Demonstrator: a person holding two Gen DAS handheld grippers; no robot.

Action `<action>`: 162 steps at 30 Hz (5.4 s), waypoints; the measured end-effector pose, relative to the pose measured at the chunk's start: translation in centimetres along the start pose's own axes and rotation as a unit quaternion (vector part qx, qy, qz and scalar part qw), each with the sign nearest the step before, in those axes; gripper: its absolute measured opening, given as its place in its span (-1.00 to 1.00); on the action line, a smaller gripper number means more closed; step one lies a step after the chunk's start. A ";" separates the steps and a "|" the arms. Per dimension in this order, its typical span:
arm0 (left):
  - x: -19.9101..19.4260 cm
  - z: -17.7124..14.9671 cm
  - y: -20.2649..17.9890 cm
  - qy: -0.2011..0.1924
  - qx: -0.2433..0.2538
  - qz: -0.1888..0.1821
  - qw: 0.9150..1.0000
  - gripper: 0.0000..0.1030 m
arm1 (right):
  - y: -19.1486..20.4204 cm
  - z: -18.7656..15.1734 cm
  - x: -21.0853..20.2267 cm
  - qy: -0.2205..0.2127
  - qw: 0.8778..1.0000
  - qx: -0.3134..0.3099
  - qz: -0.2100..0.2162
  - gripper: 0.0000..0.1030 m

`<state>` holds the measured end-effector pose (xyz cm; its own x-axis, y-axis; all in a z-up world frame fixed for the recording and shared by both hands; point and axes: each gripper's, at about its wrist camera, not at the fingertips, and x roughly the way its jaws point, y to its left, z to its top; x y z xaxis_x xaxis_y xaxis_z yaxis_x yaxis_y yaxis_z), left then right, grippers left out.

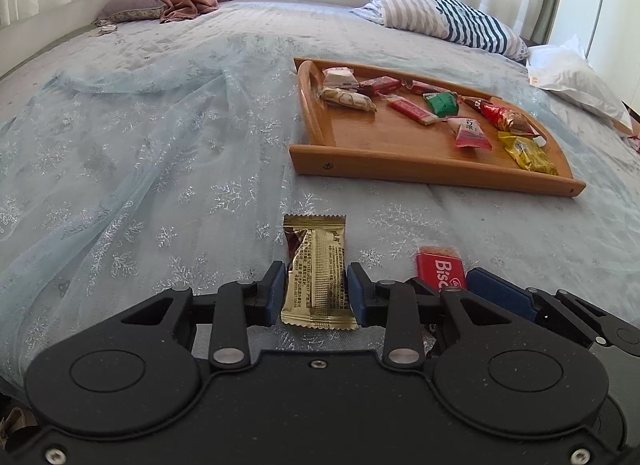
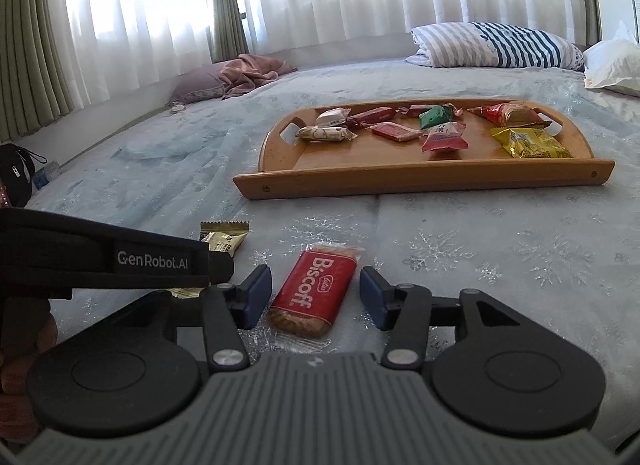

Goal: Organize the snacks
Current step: 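Lift both held snacks and carry them toward the wooden tray, then lower the Biscoff packet and gold biscuit over the tray with both tools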

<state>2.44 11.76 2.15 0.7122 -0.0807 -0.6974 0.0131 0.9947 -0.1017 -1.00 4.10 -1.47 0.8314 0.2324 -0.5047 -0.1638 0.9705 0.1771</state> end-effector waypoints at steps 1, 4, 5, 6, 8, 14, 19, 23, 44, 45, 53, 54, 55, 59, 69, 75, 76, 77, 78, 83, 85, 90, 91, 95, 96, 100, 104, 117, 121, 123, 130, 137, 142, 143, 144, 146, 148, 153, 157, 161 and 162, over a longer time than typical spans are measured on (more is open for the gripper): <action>0.0 -0.1 0.0 -0.001 0.001 0.000 1.000 -0.37 | 0.1 -0.2 0.0 -0.003 1.000 -0.005 -0.005 0.17; 0.0 -0.4 -0.3 -0.006 0.010 0.005 1.000 -0.35 | 0.3 -0.7 -0.4 -0.015 0.999 -0.023 -0.024 -0.10; 0.0 -0.5 -0.4 -0.007 0.015 0.007 1.000 -0.35 | 0.1 -0.8 -0.5 -0.018 0.999 -0.022 -0.022 -0.12; -0.1 -0.5 -0.6 -0.009 0.017 0.009 1.000 -0.35 | -0.1 -0.8 -0.6 -0.020 0.999 -0.020 -0.020 -0.20; -0.3 -0.6 -0.9 -0.015 0.020 0.017 1.000 -0.34 | -0.3 -0.9 -0.9 -0.025 0.999 -0.019 -0.018 -0.22; -0.8 -0.3 -1.3 -0.039 0.012 0.013 0.999 -0.32 | -0.7 -0.7 -1.6 -0.039 0.999 -0.019 -0.024 -0.21; -1.0 -0.2 -1.8 -0.054 0.026 0.025 0.998 -0.23 | -1.4 -0.4 -2.0 -0.049 0.998 -0.014 -0.040 -0.21; -0.1 -0.3 -1.7 -0.039 0.015 0.017 0.999 -0.24 | -2.0 -0.5 -1.9 -0.045 0.998 -0.007 -0.051 -0.21; 0.2 -0.5 -2.1 -0.040 -0.001 0.019 0.999 -0.41 | -2.9 -0.5 -1.8 -0.046 0.997 0.005 -0.059 -0.20; 0.0 -0.4 -2.1 -0.042 -0.002 0.018 0.999 -0.41 | -2.9 -0.5 -1.8 -0.046 0.997 0.005 -0.059 -0.20; -1.6 0.3 -2.8 -0.061 -0.003 0.004 0.998 -0.41 | -3.0 -0.3 -2.1 -0.049 0.997 0.003 -0.059 -0.37; -1.8 0.5 -2.9 -0.064 -0.002 0.004 0.998 -0.41 | -3.0 -0.2 -2.1 -0.050 0.997 0.002 -0.059 -0.40; -1.9 0.6 -3.0 -0.066 -0.002 0.004 0.998 -0.41 | -3.0 -0.1 -2.1 -0.051 0.997 0.001 -0.060 -0.40; -1.9 0.8 -3.2 -0.067 -0.001 0.005 0.998 -0.41 | -3.0 0.0 -2.0 -0.050 0.997 0.002 -0.057 -0.33; -1.4 0.6 -3.3 -0.055 0.002 0.005 0.998 -0.41 | -1.9 -0.2 -1.0 -0.043 0.996 -0.019 -0.076 0.00; -1.3 0.5 -3.2 -0.053 0.000 0.006 0.999 -0.41 | -1.3 -0.5 -0.8 -0.044 0.995 -0.039 -0.086 0.02; -1.2 0.4 -3.2 -0.052 0.000 0.006 0.999 -0.41 | -1.3 -0.6 -0.8 -0.044 0.994 -0.041 -0.087 0.04; -1.2 0.5 -3.2 -0.052 0.000 0.006 0.999 -0.41 | -1.3 -0.7 -0.8 -0.043 0.994 -0.042 -0.087 0.06; -1.1 0.4 -3.2 -0.051 0.000 0.006 0.999 -0.41 | -1.3 -0.8 -0.7 -0.040 0.994 -0.043 -0.087 0.07; -1.0 0.3 -3.2 -0.048 -0.002 0.006 0.999 -0.41 | -1.4 -0.8 -0.6 -0.038 0.995 -0.043 -0.080 -0.29; -1.0 0.3 -3.1 -0.048 -0.002 0.006 0.999 -0.41 | -1.4 -0.7 -0.8 -0.038 0.996 -0.039 -0.074 -0.32; -1.0 0.5 -3.2 -0.050 -0.002 0.003 0.999 -0.41 | -1.7 -0.3 -1.4 -0.046 0.996 -0.032 -0.064 -0.55; -1.0 0.5 -3.2 -0.051 -0.001 0.003 0.999 -0.41 | -1.7 -0.2 -1.5 -0.046 0.996 -0.033 -0.062 -0.58; -1.1 0.5 -3.2 -0.052 -0.002 0.002 0.999 -0.41 | -1.8 -0.1 -1.5 -0.050 0.995 -0.039 -0.076 -0.30; -1.1 0.5 -3.3 -0.052 -0.002 0.002 0.999 -0.41 | -1.8 -0.2 -1.5 -0.051 0.995 -0.041 -0.081 -0.10; -1.1 0.5 -3.2 -0.050 -0.003 0.002 0.999 -0.41 | -1.9 -0.4 -1.5 -0.055 0.993 -0.047 -0.095 0.01; -1.0 0.5 -3.2 -0.049 -0.003 0.001 0.999 -0.41 | -1.6 -0.5 -1.2 -0.050 0.993 -0.051 -0.090 0.12; -0.9 0.6 -3.2 -0.048 -0.003 0.001 0.999 -0.41 | -0.8 -1.0 -0.3 -0.045 0.992 -0.066 -0.093 -0.25; -0.8 0.6 -3.3 -0.048 -0.002 0.000 0.999 -0.41 | -1.0 -0.7 -0.7 -0.047 0.994 -0.058 -0.085 -0.26; -0.8 0.8 -3.4 -0.048 0.000 -0.001 0.999 -0.41 | -1.1 -0.4 -1.0 -0.051 0.994 -0.054 -0.082 -0.26; -0.9 1.9 -3.6 -0.056 0.002 -0.009 0.998 -0.41 | -1.6 0.9 -1.9 -0.062 0.994 -0.043 -0.077 -0.25; -0.6 4.0 -4.1 -0.072 0.007 -0.014 0.997 -0.41 | -2.5 2.6 -1.7 -0.074 0.994 -0.031 -0.078 -0.25; -0.1 5.2 -4.8 -0.078 0.012 -0.018 0.997 -0.41 | -3.1 3.6 -1.3 -0.077 0.993 -0.027 -0.080 -0.25; 0.0 5.3 -4.9 -0.078 0.013 -0.019 0.997 -0.41 | -3.2 3.8 -1.2 -0.078 0.993 -0.027 -0.080 -0.25; 0.2 5.5 -5.0 -0.077 0.013 -0.021 0.997 -0.41 | -3.3 4.0 -1.2 -0.079 0.993 -0.027 -0.081 -0.25; 0.5 5.8 -5.2 -0.076 0.014 -0.025 0.997 -0.41 | -3.4 4.2 -1.1 -0.080 0.993 -0.027 -0.081 -0.25; 0.7 6.0 -5.4 -0.077 0.017 -0.026 0.997 -0.41 | -3.5 4.5 -1.0 -0.083 0.993 -0.027 -0.083 -0.25; 1.3 6.7 -5.4 -0.078 0.018 -0.028 0.996 -0.41 | -4.0 5.2 -0.6 -0.088 0.992 -0.026 -0.087 -0.25; 1.5 7.0 -5.4 -0.078 0.018 -0.028 0.996 -0.41 | -4.4 5.8 -0.1 -0.087 0.992 -0.022 -0.086 -0.25; 2.0 7.7 -5.4 -0.076 0.019 -0.030 0.997 -0.41 | -4.7 6.3 0.4 -0.086 0.992 -0.022 -0.085 -0.25; 2.2 7.9 -5.3 -0.075 0.019 -0.030 0.997 -0.41 | -4.8 6.4 0.5 -0.084 0.993 -0.021 -0.084 -0.25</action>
<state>9.46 6.77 6.83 0.8064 -0.1335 -0.5761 0.0841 0.9902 -0.1117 3.61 -0.84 2.79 0.9254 0.0558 -0.3747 -0.0336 0.9973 0.0654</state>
